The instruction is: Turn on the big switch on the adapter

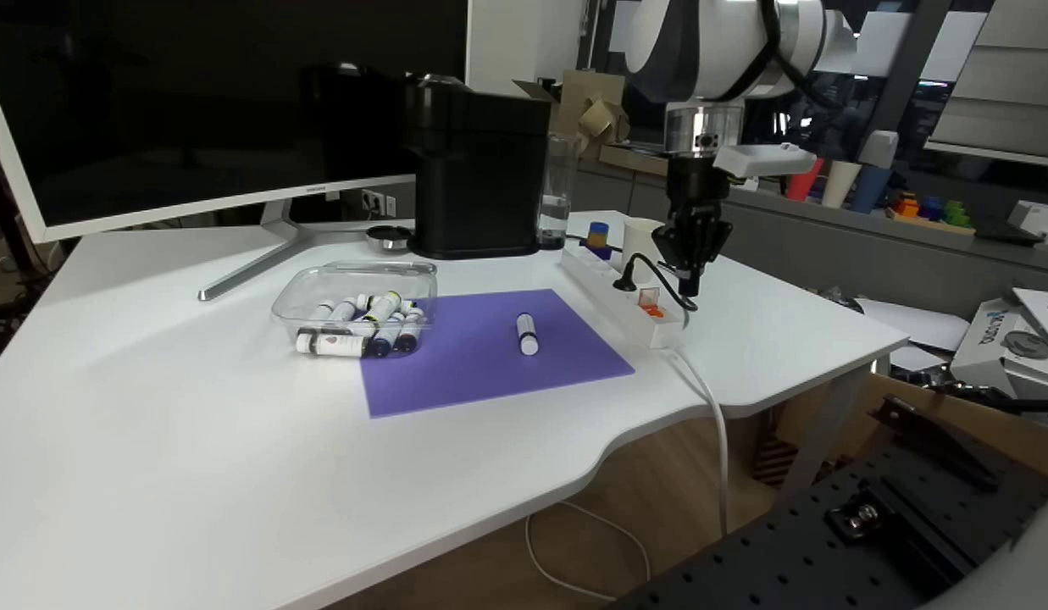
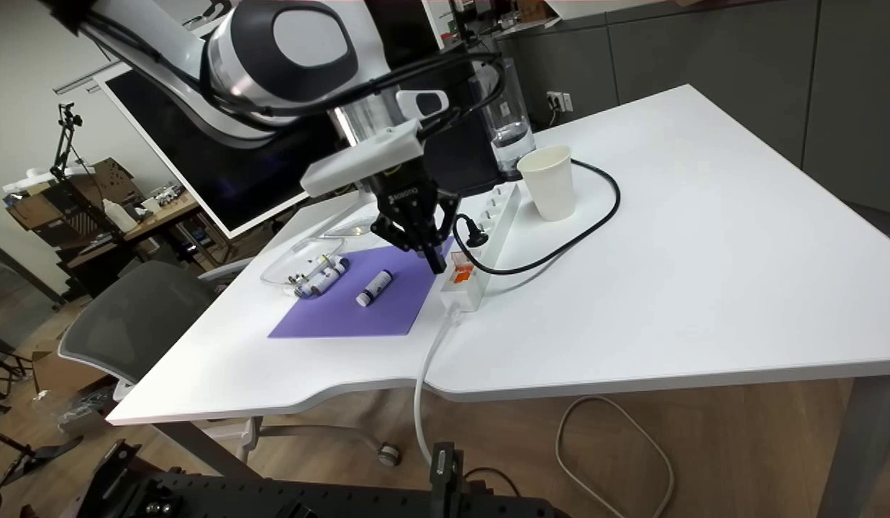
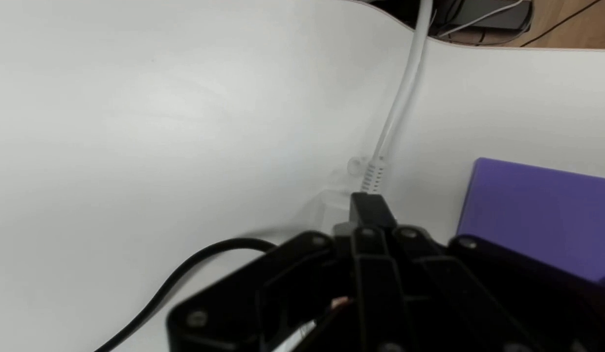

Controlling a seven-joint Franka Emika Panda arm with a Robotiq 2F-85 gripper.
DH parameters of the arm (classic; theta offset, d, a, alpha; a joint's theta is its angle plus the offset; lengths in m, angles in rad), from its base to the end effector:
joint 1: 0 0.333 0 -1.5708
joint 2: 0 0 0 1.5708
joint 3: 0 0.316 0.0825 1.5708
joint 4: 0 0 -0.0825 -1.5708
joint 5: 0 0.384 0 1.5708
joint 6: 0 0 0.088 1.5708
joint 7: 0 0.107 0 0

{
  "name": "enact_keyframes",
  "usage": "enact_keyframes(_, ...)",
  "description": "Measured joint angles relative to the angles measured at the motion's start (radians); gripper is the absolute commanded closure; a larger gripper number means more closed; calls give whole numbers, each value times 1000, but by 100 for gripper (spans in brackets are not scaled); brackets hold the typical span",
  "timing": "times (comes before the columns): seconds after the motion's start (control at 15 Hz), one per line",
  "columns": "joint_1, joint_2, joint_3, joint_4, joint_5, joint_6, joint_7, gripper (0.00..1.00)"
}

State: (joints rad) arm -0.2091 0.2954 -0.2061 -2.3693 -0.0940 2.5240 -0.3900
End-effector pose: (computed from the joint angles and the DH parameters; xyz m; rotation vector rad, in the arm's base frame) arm 0.4503 -0.2019 0.1928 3.0823 0.0923 -0.2604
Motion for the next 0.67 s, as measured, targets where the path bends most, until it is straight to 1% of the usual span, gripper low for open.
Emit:
enact_keyframes(0.4, -12, 91, 24, 62, 2, 53, 4, 100)
enact_keyframes(0.67, -26, 134, 48, 104, 20, 57, 4, 100)
